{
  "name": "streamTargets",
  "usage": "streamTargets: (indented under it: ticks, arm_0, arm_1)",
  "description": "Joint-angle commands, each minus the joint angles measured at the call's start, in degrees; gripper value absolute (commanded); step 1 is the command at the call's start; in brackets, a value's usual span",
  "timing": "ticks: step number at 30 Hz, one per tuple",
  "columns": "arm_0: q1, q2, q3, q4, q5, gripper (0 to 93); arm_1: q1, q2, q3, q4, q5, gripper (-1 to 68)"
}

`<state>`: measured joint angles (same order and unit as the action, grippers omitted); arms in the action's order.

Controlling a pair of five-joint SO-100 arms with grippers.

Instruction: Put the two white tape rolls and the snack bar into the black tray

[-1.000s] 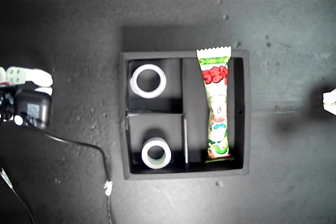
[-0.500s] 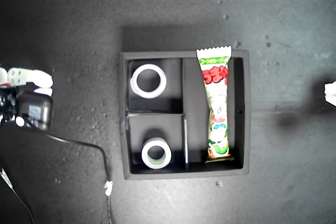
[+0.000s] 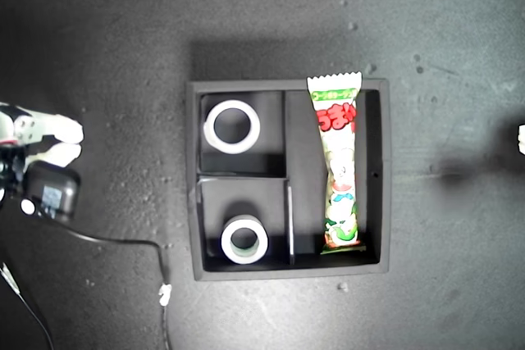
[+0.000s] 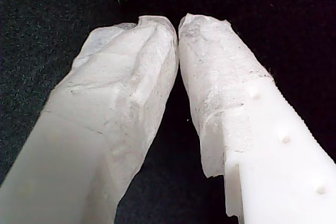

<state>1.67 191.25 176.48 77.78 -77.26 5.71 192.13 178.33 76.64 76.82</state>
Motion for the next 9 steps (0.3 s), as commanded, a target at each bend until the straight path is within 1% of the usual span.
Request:
streamTargets:
  ticks: [1,9]
  arm_0:
    - [0.9,2.9,3.3,2.2,0.9,0.2]
    - [0.9,2.9,3.3,2.2,0.9,0.2]
  arm_1:
    - [-0.6,-0.3,0.6,0.2,-14.6,0.0]
    - [-1.4,-0.3,0.6,0.2,-14.6,0.0]
